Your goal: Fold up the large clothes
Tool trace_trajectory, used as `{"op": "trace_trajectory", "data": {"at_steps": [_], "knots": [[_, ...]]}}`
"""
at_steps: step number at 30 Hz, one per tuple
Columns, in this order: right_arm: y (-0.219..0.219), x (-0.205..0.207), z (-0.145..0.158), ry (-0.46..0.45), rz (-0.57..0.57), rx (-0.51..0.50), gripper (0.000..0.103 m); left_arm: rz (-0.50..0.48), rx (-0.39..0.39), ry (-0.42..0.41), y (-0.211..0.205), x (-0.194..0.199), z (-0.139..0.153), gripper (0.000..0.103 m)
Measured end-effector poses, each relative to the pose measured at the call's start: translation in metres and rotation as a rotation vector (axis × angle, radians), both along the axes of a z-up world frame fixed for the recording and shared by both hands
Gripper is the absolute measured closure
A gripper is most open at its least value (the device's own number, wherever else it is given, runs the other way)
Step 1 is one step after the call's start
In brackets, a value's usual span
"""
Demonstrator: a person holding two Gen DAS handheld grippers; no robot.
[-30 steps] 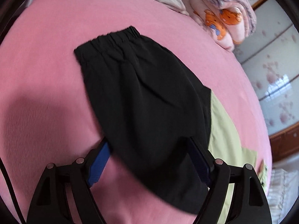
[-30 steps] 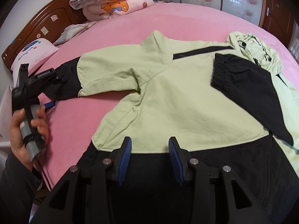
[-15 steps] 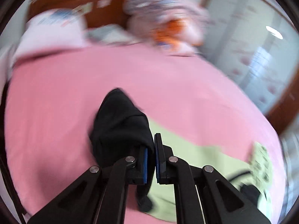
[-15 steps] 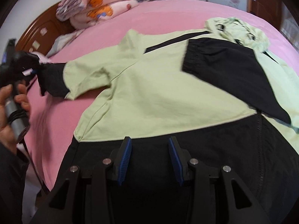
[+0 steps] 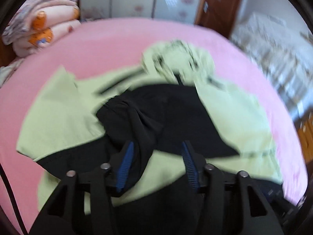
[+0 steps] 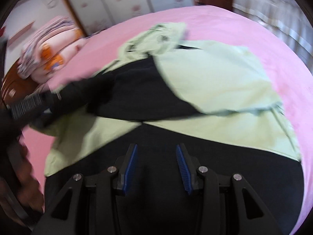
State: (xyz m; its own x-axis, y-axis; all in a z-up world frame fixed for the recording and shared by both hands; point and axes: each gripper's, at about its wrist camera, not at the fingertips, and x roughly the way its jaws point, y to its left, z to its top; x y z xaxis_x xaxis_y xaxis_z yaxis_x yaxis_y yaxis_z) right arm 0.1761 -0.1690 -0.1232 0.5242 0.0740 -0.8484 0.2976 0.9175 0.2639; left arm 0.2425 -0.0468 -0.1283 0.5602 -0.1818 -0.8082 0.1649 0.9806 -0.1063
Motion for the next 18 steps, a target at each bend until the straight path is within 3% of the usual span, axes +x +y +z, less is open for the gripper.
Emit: {"op": "trace_trajectory", "data": {"at_steps": [2, 6, 11, 16, 18], "knots": [[-0.018, -0.01, -0.008, 0.022, -0.035, 0.002, 0.062, -0.026, 0.022, 0.03, -0.009, -0.008, -0.012, 0.047], [-0.033, -0.022, -0.017, 0.036, -0.056, 0.005, 0.062, -0.06, -0.003, 0.049, -0.004, -0.024, -0.011, 0.023], [-0.03, -0.016, -0.014, 0.005, -0.036, 0.038, 0.062, -0.084, -0.037, 0.027, 0.015, -0.048, 0.011, 0.022], [-0.008, -0.004, 0.001, -0.046, 0.04, 0.044, 0.061, -0.011, -0.025, -0.03, 0.055, -0.078, 0.036, 0.021], [0.005, 0.004, 0.008, -0.065, 0.089, 0.041, 0.057, 0.044, -0.009, -0.043, 0.075, -0.084, 0.041, 0.02]]}}
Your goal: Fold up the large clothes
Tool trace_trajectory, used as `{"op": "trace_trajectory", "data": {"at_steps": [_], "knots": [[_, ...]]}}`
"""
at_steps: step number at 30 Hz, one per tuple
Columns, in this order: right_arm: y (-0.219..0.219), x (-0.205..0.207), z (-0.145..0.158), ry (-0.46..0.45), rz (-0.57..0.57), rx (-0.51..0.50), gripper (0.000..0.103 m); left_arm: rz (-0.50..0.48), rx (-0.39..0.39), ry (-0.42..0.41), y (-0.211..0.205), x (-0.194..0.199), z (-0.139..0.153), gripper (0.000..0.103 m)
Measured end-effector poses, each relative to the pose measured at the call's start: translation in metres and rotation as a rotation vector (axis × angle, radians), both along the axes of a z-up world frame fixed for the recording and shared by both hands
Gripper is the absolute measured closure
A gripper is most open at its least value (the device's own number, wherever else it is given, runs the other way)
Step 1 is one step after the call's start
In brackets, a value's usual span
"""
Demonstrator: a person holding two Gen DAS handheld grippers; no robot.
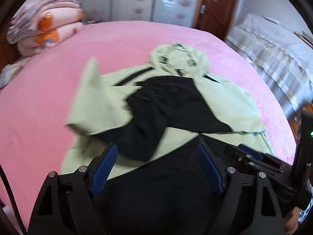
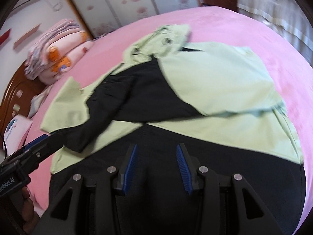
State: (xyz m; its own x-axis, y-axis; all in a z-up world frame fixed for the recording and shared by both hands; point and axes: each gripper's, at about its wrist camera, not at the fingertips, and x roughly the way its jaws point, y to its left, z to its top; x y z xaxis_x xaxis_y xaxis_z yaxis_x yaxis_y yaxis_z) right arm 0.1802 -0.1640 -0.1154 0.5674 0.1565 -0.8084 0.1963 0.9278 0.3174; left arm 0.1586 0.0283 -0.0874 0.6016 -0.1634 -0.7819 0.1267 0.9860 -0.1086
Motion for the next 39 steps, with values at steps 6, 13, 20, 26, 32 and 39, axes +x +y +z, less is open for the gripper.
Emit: {"op": "trace_trajectory", "data": {"at_steps": [6, 13, 20, 26, 32, 39], "knots": [[0.041, 0.028, 0.022, -0.066, 0.113, -0.034, 0.04, 0.156, 0.02, 0.02, 0.054, -0.002, -0.003, 0.02], [0.095, 0.08, 0.012, -0.03, 0.248, -0.131, 0.036, 0.258, 0.016, 0.088, 0.091, 0.007, -0.029, 0.02], [0.138, 0.137, -0.026, 0.045, 0.308, -0.289, 0.037, 0.265, 0.025, 0.124, 0.101, 0.01, -0.046, 0.02], [0.149, 0.162, -0.042, 0.082, 0.343, -0.333, 0.084, 0.275, 0.025, 0.125, 0.105, 0.011, -0.048, 0.02], [0.111, 0.158, 0.036, -0.107, 0.288, -0.281, 0.097, 0.265, 0.027, 0.119, 0.097, 0.013, -0.048, 0.02], [-0.012, 0.107, 0.064, -0.171, 0.021, -0.26, 0.076, 0.228, 0.043, 0.121, 0.081, 0.014, -0.052, 0.02]]}}
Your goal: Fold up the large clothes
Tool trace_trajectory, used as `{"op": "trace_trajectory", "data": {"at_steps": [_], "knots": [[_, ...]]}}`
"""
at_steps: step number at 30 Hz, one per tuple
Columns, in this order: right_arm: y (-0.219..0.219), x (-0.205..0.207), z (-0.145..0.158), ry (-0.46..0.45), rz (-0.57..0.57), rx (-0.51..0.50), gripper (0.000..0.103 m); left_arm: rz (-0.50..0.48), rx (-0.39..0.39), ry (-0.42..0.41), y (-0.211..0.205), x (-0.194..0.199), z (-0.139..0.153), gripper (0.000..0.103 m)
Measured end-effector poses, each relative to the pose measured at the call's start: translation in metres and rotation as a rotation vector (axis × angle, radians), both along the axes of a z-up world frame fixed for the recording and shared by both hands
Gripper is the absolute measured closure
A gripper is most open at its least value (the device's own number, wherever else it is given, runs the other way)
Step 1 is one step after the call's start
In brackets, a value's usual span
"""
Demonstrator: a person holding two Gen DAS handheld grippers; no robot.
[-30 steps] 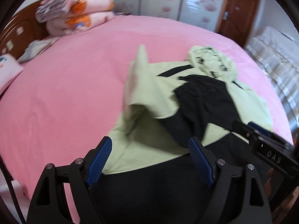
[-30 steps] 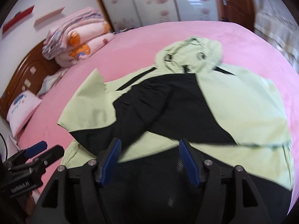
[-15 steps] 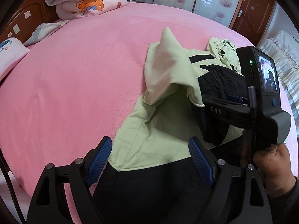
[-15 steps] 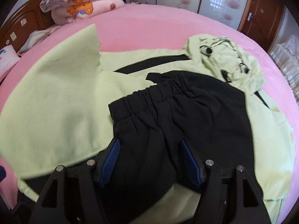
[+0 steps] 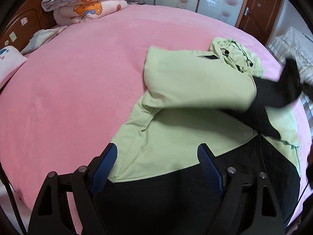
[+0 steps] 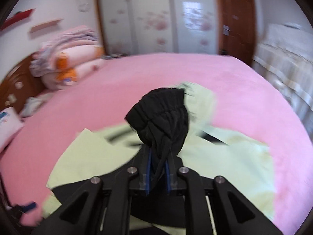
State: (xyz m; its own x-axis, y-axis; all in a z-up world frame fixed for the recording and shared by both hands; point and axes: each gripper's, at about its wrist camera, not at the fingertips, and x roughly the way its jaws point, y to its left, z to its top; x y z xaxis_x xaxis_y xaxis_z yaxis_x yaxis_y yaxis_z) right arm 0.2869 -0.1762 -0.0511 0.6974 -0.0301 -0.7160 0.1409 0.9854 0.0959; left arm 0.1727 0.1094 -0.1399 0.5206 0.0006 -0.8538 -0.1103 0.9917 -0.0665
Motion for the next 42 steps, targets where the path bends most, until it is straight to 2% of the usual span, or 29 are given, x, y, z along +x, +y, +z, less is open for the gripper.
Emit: {"op": "trace_trajectory", "data": {"at_steps": [1, 2, 4, 6, 8, 10, 15, 20, 23, 26, 30, 33, 35, 37, 38, 39, 41, 42], "knots": [[-0.013, -0.006, -0.014, 0.058, -0.019, 0.007, 0.066, -0.003, 0.0, 0.005, -0.001, 0.001, -0.001, 0.02], [-0.025, -0.014, -0.033, 0.138, -0.032, 0.025, 0.051, -0.007, 0.002, 0.01, -0.003, 0.001, -0.002, 0.02], [-0.043, -0.032, -0.065, 0.246, -0.042, 0.064, 0.05, -0.019, 0.004, 0.016, -0.005, 0.004, -0.004, 0.02], [-0.055, -0.049, -0.083, 0.303, -0.041, 0.1, 0.05, -0.037, 0.016, 0.018, -0.006, 0.008, -0.004, 0.02], [-0.063, -0.061, -0.086, 0.302, -0.036, 0.15, 0.05, -0.101, 0.031, 0.043, -0.005, 0.02, -0.005, 0.02], [-0.069, -0.062, -0.08, 0.282, -0.033, 0.178, 0.048, -0.115, 0.019, 0.056, 0.002, 0.038, -0.006, 0.02], [-0.094, -0.04, -0.07, 0.224, -0.042, 0.276, 0.046, -0.128, -0.005, 0.087, 0.02, 0.097, -0.011, 0.02], [-0.122, -0.032, -0.065, 0.227, -0.03, 0.44, 0.046, -0.123, -0.005, 0.126, 0.035, 0.151, -0.023, 0.02], [-0.137, -0.041, -0.057, 0.208, -0.054, 0.444, 0.044, -0.146, -0.006, 0.166, 0.037, 0.181, -0.038, 0.02], [-0.154, -0.041, -0.057, 0.208, -0.11, 0.423, 0.037, -0.158, 0.007, 0.186, 0.036, 0.203, -0.05, 0.02], [-0.159, -0.017, -0.082, 0.271, -0.082, 0.444, 0.037, -0.167, -0.009, 0.192, 0.037, 0.229, -0.06, 0.02], [-0.153, 0.006, -0.106, 0.322, -0.059, 0.408, 0.037, -0.168, -0.025, 0.187, 0.035, 0.24, -0.063, 0.02], [-0.148, 0.017, -0.122, 0.356, -0.044, 0.386, 0.037, -0.181, -0.048, 0.179, 0.034, 0.245, -0.066, 0.035], [-0.137, 0.024, -0.128, 0.346, -0.028, 0.328, 0.041, -0.211, -0.077, 0.17, 0.032, 0.249, -0.065, 0.093], [-0.13, 0.026, -0.127, 0.342, -0.011, 0.275, 0.061, -0.201, -0.07, 0.162, 0.032, 0.25, -0.063, 0.096], [-0.123, 0.029, -0.126, 0.345, 0.013, 0.233, 0.073, -0.193, -0.051, 0.148, 0.032, 0.25, -0.061, 0.099], [-0.114, 0.032, -0.123, 0.339, 0.037, 0.2, 0.073, -0.187, -0.014, 0.099, 0.033, 0.249, -0.053, 0.1], [-0.108, 0.033, -0.116, 0.311, 0.042, 0.151, 0.074, -0.177, -0.013, 0.071, 0.035, 0.247, -0.048, 0.1]]}}
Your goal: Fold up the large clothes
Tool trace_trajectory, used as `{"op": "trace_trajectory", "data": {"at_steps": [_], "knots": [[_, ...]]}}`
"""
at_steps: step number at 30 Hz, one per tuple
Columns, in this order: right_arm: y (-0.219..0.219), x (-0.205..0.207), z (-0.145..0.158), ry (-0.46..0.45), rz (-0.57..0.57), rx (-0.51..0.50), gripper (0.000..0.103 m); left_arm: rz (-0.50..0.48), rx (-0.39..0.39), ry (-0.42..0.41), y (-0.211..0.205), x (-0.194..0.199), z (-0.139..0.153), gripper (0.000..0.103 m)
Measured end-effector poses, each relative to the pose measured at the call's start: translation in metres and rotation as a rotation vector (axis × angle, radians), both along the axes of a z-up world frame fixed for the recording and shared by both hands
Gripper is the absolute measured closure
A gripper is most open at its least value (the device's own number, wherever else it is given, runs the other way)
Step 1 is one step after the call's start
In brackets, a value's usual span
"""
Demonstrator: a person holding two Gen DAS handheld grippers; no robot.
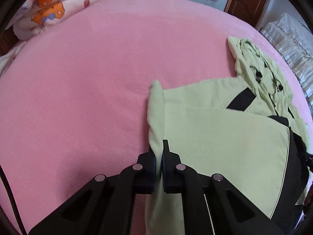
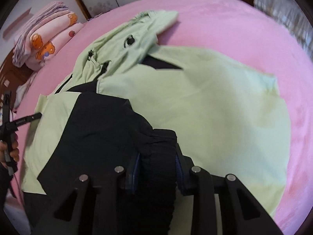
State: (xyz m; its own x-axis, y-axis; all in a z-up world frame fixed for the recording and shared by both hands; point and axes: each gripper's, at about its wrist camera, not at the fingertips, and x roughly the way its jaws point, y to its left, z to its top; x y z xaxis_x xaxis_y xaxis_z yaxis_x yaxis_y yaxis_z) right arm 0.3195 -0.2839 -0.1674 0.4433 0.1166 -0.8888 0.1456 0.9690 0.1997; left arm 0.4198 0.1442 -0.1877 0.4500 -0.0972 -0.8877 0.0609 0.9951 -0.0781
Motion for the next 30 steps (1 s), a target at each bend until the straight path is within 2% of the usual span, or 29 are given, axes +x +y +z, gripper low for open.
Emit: {"op": "trace_trajectory", "data": {"at_steps": [3, 5, 7, 10, 11, 12, 13, 14, 18, 23, 26, 30], "knots": [[0.001, -0.002, 0.025, -0.13, -0.024, -0.043, 0.074, 0.047, -0.037, -0.058, 0.009, -0.002, 0.012, 0.1], [-0.004, -0.001, 0.029, -0.183, -0.061, -0.045, 0.074, 0.079, -0.025, -0.054, 0.016, 0.004, 0.005, 0.1], [-0.004, 0.007, 0.015, -0.154, -0.067, -0.054, 0.073, 0.091, 0.005, -0.019, 0.015, 0.008, -0.008, 0.1], [0.003, 0.019, -0.018, -0.016, -0.046, -0.082, 0.066, 0.089, 0.043, -0.021, 0.011, 0.007, -0.013, 0.098], [0.003, 0.017, -0.016, -0.021, -0.054, -0.087, 0.063, 0.084, 0.051, -0.023, 0.01, 0.005, -0.009, 0.095], [0.004, 0.015, -0.012, -0.015, -0.066, -0.09, 0.057, 0.082, 0.047, -0.013, 0.009, 0.005, -0.005, 0.086], [0.003, 0.012, -0.007, -0.008, -0.078, -0.082, 0.056, 0.083, 0.039, -0.004, 0.006, 0.006, -0.002, 0.079], [0.003, 0.008, 0.0, -0.017, -0.084, -0.07, 0.055, 0.087, 0.032, -0.004, 0.009, 0.002, 0.006, 0.077], [0.007, -0.019, 0.027, -0.079, -0.081, -0.083, 0.055, 0.08, 0.031, -0.058, 0.008, -0.023, 0.041, 0.073], [0.027, -0.044, 0.048, -0.128, -0.073, -0.071, 0.055, 0.022, -0.009, -0.108, -0.024, -0.075, 0.07, 0.07], [0.049, -0.055, 0.053, -0.146, -0.064, -0.078, 0.055, -0.002, -0.037, -0.113, -0.047, -0.106, 0.068, 0.07], [0.094, -0.057, 0.051, -0.162, -0.014, -0.075, 0.055, -0.005, -0.074, -0.121, -0.079, -0.141, 0.051, 0.07]]}}
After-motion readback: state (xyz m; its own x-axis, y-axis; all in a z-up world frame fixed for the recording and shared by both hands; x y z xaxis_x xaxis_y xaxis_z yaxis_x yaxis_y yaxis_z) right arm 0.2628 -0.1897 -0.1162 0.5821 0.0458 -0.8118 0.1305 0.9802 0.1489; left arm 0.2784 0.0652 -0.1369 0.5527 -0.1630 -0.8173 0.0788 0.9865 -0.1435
